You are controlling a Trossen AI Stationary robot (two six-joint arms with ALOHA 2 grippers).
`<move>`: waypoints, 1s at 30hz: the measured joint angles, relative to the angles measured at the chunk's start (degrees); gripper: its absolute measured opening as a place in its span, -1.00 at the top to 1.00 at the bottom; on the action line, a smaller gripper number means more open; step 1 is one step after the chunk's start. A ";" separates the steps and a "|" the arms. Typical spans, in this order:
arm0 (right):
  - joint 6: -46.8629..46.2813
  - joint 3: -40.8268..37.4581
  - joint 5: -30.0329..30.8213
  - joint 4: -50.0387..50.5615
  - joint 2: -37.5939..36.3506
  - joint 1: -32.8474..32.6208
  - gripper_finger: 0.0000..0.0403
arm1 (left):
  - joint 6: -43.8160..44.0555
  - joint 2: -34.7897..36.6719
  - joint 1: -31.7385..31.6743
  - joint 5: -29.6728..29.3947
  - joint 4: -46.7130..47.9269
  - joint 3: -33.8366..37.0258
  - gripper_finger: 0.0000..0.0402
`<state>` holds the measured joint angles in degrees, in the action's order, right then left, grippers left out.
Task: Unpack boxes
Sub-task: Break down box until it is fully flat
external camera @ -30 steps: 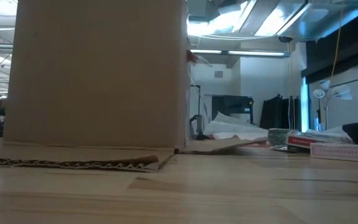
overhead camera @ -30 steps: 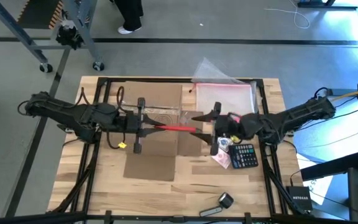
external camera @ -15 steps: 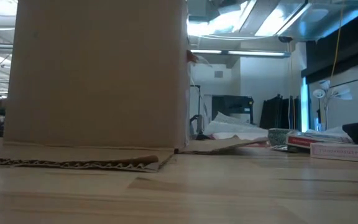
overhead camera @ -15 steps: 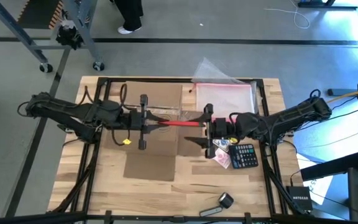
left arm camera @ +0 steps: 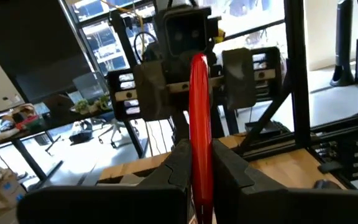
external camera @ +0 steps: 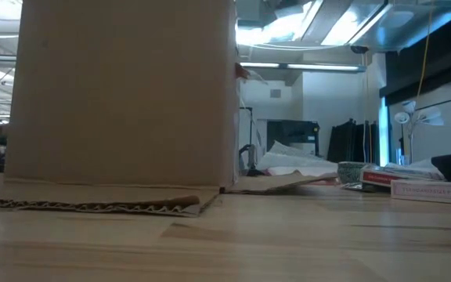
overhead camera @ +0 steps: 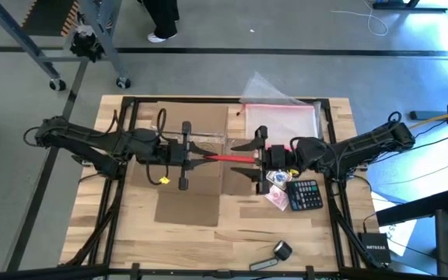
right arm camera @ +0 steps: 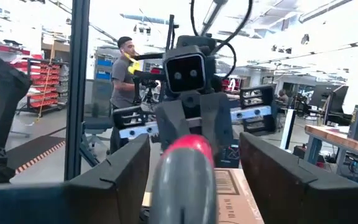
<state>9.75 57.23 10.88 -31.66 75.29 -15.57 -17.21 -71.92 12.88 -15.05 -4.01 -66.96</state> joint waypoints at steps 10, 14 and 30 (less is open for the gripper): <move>0.50 0.09 0.67 -0.64 1.74 -0.09 -0.08 | 0.57 -0.59 -1.16 0.36 0.69 0.00 0.88; 1.23 0.09 1.09 -0.72 1.81 -0.09 0.08 | 0.86 -0.59 -1.16 0.20 0.81 0.00 0.88; 2.98 0.09 6.81 1.28 1.86 -0.02 0.74 | 1.79 -0.59 -1.27 -0.40 0.54 0.00 0.88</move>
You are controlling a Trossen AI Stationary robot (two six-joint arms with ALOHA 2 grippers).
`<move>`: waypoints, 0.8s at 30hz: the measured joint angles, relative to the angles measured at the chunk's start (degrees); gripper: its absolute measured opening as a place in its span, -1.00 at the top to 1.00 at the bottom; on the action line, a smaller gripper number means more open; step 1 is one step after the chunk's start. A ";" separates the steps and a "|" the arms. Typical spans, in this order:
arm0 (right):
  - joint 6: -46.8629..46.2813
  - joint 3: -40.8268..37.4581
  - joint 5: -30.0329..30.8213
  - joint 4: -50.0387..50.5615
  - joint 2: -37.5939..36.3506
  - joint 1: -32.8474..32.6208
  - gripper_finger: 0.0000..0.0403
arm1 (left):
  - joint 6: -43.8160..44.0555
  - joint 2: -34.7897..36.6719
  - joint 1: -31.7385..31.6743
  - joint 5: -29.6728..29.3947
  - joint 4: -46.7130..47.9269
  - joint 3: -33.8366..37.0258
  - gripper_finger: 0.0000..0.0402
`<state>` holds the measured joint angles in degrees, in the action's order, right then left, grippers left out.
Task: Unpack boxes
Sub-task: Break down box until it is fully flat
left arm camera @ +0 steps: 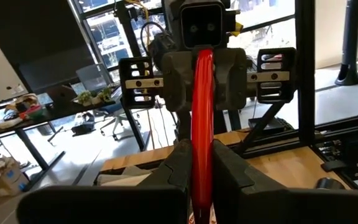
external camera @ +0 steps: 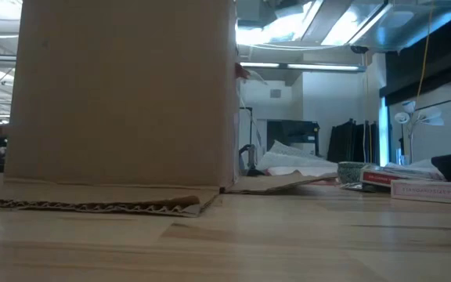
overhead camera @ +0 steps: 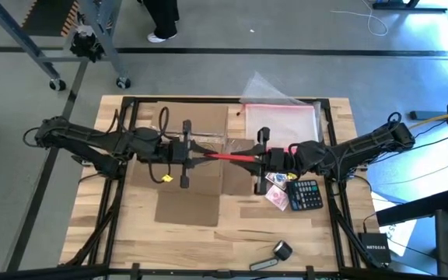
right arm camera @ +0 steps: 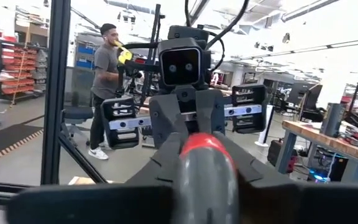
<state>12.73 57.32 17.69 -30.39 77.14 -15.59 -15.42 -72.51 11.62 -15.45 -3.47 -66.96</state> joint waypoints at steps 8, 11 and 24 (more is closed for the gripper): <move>2.15 1.09 5.40 4.91 0.70 0.43 0.76 | 1.28 0.66 -0.11 -2.39 4.05 -0.11 0.48; 2.39 3.98 7.08 9.31 0.42 0.80 0.76 | 3.29 3.32 0.02 -4.70 11.74 -1.86 0.28; -1.17 11.16 -1.77 18.21 3.04 8.38 0.76 | 15.86 17.66 -3.16 -8.98 54.88 -4.77 -0.04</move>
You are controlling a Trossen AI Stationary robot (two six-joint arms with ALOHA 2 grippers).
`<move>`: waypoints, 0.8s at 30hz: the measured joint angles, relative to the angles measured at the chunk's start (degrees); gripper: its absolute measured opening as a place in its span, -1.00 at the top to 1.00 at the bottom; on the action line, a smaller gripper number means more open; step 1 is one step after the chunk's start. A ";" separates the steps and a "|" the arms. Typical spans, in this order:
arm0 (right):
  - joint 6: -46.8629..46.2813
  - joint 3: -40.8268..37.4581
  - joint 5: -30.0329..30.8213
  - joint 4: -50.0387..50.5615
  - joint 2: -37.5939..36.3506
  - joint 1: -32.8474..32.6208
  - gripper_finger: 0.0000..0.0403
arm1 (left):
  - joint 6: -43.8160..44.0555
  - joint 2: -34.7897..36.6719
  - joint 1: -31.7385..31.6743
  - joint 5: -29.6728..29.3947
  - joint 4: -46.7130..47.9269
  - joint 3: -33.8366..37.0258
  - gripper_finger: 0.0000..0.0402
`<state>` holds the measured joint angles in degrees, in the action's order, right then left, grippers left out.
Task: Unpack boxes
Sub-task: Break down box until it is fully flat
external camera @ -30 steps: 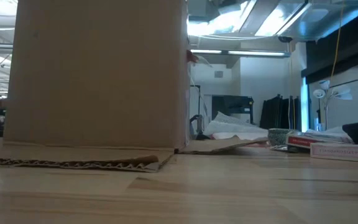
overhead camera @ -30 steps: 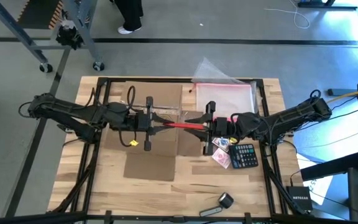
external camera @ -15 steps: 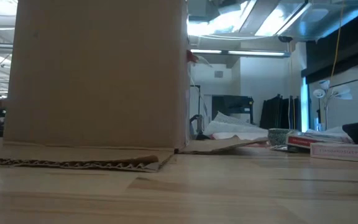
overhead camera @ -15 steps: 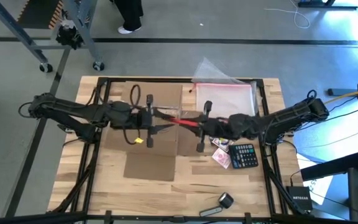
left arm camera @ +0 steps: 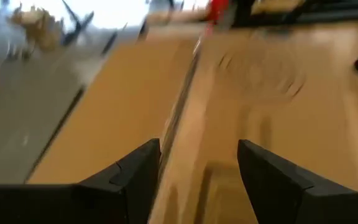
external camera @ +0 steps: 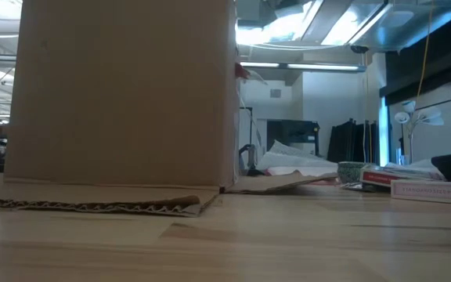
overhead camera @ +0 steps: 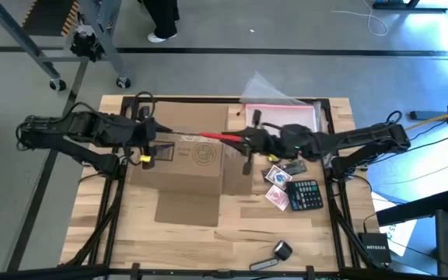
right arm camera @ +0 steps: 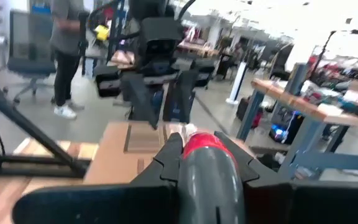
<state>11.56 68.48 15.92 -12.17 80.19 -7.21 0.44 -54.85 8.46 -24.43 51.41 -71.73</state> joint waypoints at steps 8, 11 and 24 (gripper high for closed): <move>0.29 11.82 -6.40 7.02 8.91 5.64 0.76 | 3.60 2.77 -3.83 1.60 11.54 0.02 -0.04; 0.86 16.77 -6.50 12.90 11.89 6.51 0.76 | 4.82 1.97 -4.12 3.31 12.31 0.02 -0.04; 2.44 22.78 -6.55 19.66 12.52 6.98 0.76 | 2.63 -10.04 -4.12 8.19 0.72 -0.14 -0.04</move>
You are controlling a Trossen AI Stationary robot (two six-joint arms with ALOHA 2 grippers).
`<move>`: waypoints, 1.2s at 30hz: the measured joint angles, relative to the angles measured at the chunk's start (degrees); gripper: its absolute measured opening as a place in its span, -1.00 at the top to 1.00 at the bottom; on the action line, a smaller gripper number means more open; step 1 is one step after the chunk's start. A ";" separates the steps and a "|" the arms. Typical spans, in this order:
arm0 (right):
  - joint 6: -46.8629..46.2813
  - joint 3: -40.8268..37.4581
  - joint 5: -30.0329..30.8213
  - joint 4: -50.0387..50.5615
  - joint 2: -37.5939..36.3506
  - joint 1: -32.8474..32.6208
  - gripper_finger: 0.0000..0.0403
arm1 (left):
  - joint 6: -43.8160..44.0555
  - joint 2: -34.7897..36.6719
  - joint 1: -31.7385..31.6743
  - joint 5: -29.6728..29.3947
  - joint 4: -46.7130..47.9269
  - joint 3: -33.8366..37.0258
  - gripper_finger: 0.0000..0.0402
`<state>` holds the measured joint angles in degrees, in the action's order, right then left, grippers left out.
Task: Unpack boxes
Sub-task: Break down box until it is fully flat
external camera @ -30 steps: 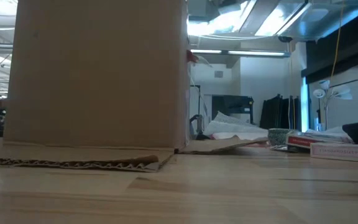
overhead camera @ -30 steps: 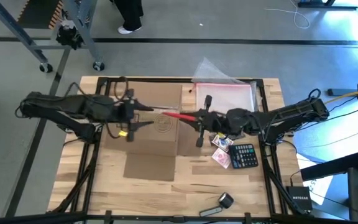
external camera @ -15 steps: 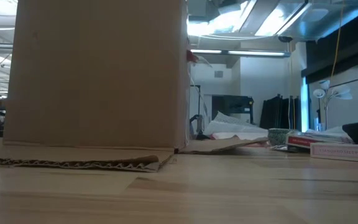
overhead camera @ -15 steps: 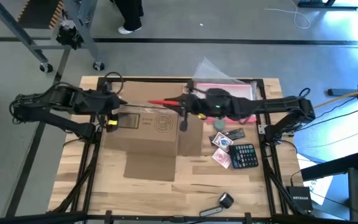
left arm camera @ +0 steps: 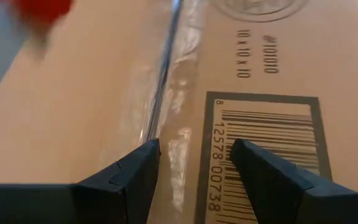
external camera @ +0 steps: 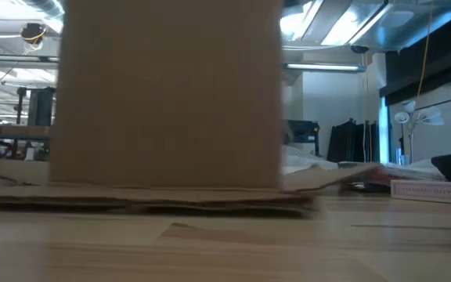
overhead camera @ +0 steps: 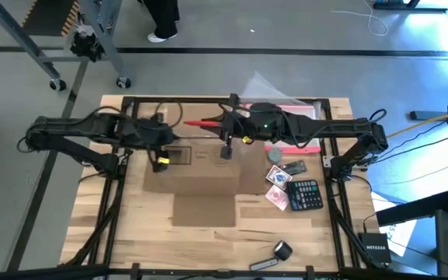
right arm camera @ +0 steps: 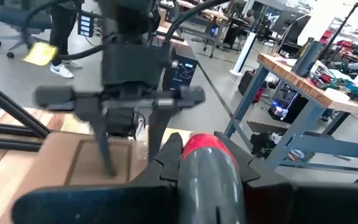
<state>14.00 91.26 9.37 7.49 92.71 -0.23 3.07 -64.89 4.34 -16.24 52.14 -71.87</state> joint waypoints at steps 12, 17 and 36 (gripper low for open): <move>-1.23 -0.07 -3.60 1.97 -0.31 0.37 0.75 | -3.66 7.12 -0.37 -1.18 2.57 -5.80 -0.04; -3.12 -0.09 -11.61 1.93 -0.26 2.58 0.75 | -3.52 12.51 -3.42 1.46 -2.06 0.97 -0.04; -5.00 -0.17 -19.98 1.80 3.85 4.81 0.75 | -5.42 13.98 -10.07 11.94 -16.63 17.34 -0.04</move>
<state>9.00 91.09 -10.61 9.28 96.56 4.58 -2.35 -50.92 -5.74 -4.29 35.51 -54.52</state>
